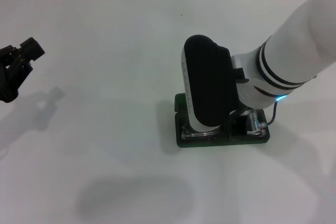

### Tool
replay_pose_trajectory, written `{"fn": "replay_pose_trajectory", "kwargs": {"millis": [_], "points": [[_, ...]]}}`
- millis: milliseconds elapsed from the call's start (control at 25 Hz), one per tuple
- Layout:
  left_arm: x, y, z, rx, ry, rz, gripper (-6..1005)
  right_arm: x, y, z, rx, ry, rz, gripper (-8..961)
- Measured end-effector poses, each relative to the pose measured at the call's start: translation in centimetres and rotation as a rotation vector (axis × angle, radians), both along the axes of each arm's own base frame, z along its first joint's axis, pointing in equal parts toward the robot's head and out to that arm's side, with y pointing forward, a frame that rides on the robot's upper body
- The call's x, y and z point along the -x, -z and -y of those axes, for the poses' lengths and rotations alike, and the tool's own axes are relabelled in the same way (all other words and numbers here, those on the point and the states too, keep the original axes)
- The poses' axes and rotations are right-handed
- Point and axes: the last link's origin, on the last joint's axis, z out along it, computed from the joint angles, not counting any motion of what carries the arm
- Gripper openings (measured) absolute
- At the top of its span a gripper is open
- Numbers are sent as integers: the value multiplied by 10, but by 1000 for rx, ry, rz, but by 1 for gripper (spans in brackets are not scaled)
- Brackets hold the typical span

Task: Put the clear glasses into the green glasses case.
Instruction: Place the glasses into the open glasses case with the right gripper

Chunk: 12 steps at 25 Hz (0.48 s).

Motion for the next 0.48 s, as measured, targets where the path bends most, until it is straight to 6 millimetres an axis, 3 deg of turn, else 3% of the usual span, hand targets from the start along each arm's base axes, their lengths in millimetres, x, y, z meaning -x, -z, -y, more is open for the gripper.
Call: {"fn": "replay_pose_trajectory", "kwargs": {"millis": [480], "points": [[-1, -2, -1, -1, 3, 6, 91, 1, -6, 19, 13, -4, -53, 93]]}}
